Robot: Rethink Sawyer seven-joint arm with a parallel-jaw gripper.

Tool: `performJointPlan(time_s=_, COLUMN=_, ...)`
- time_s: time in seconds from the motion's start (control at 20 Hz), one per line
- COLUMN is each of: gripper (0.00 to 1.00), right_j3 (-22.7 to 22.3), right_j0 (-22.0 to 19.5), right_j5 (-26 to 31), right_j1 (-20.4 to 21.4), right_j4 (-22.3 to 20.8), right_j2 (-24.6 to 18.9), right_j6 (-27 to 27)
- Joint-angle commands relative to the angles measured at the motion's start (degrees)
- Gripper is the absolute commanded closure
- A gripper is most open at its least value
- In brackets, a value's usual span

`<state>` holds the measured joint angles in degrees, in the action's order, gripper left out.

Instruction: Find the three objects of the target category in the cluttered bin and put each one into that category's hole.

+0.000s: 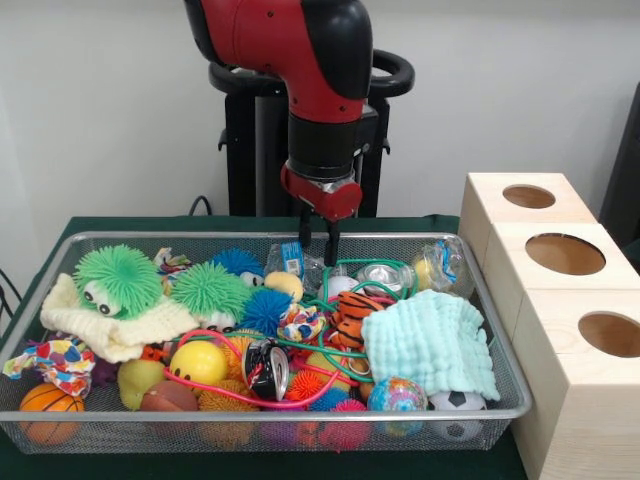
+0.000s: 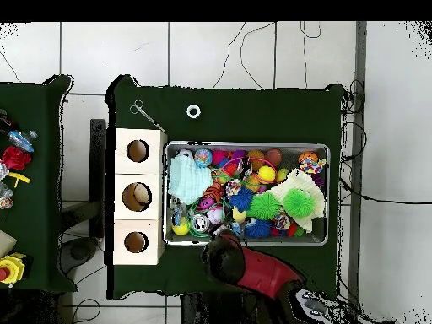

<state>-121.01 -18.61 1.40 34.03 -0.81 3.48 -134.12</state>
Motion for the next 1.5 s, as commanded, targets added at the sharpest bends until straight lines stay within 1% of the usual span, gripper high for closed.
performJointPlan(time_s=0.05, gripper=0.0, right_j3=6.6, right_j0=1.2, right_j5=4.1, right_j1=0.7, right_j4=0.6, right_j2=0.6, right_j6=-3.2)
performJointPlan(time_s=0.1, gripper=0.0, right_j3=7.9, right_j0=1.9, right_j5=5.2, right_j1=0.8, right_j4=-0.2, right_j2=1.3, right_j6=-1.7)
performJointPlan(time_s=0.15, gripper=0.0, right_j3=8.5, right_j0=1.3, right_j5=7.4, right_j1=1.0, right_j4=-1.0, right_j2=0.2, right_j6=0.0)
performJointPlan(time_s=0.25, gripper=0.0, right_j3=10.2, right_j0=1.4, right_j5=11.3, right_j1=0.9, right_j4=-2.8, right_j2=-0.2, right_j6=3.3)
performJointPlan(time_s=0.3, gripper=0.0, right_j3=11.2, right_j0=1.7, right_j5=13.7, right_j1=0.6, right_j4=-2.9, right_j2=-0.1, right_j6=4.0)
performJointPlan(time_s=0.4, gripper=0.0, right_j3=9.8, right_j0=1.9, right_j5=14.4, right_j1=0.5, right_j4=-0.2, right_j2=-0.2, right_j6=-0.3)
performJointPlan(time_s=0.45, gripper=0.0, right_j3=9.8, right_j0=2.5, right_j5=14.7, right_j1=0.3, right_j4=0.2, right_j2=0.7, right_j6=-1.3)
performJointPlan(time_s=0.5, gripper=0.0, right_j3=10.0, right_j0=3.1, right_j5=14.2, right_j1=0.1, right_j4=-0.4, right_j2=1.6, right_j6=-1.5)
performJointPlan(time_s=0.55, gripper=0.0, right_j3=9.8, right_j0=2.9, right_j5=14.4, right_j1=0.1, right_j4=-0.5, right_j2=1.4, right_j6=-1.8)
performJointPlan(time_s=0.65, gripper=0.0, right_j3=8.6, right_j0=3.8, right_j5=12.9, right_j1=-0.4, right_j4=1.8, right_j2=2.8, right_j6=-6.1)
performJointPlan(time_s=0.75, gripper=0.0, right_j3=8.2, right_j0=5.7, right_j5=10.5, right_j1=-1.4, right_j4=4.5, right_j2=5.5, right_j6=-10.7)
performJointPlan(time_s=0.85, gripper=0.0, right_j3=7.9, right_j0=5.5, right_j5=10.8, right_j1=-1.5, right_j4=5.0, right_j2=5.3, right_j6=-10.4)
performJointPlan(time_s=0.95, gripper=0.0, right_j3=6.7, right_j0=4.8, right_j5=9.9, right_j1=-1.2, right_j4=6.7, right_j2=4.1, right_j6=-11.4)
performJointPlan(time_s=1.15, gripper=0.0, right_j3=4.2, right_j0=3.8, right_j5=9.9, right_j1=0.8, right_j4=9.7, right_j2=2.6, right_j6=-12.9)
performJointPlan(time_s=1.2, gripper=0.0, right_j3=3.5, right_j0=3.1, right_j5=9.1, right_j1=1.1, right_j4=10.7, right_j2=1.6, right_j6=-13.4)
performJointPlan(time_s=1.25, gripper=0.0, right_j3=3.4, right_j0=3.0, right_j5=8.4, right_j1=1.3, right_j4=11.6, right_j2=1.6, right_j6=-13.9)
performJointPlan(time_s=1.35, gripper=0.0, right_j3=4.3, right_j0=4.2, right_j5=8.3, right_j1=1.0, right_j4=13.7, right_j2=2.7, right_j6=-14.9)
performJointPlan(time_s=1.5, gripper=0.0, right_j3=6.2, right_j0=6.7, right_j5=11.6, right_j1=0.0, right_j4=18.0, right_j2=4.6, right_j6=-16.7)
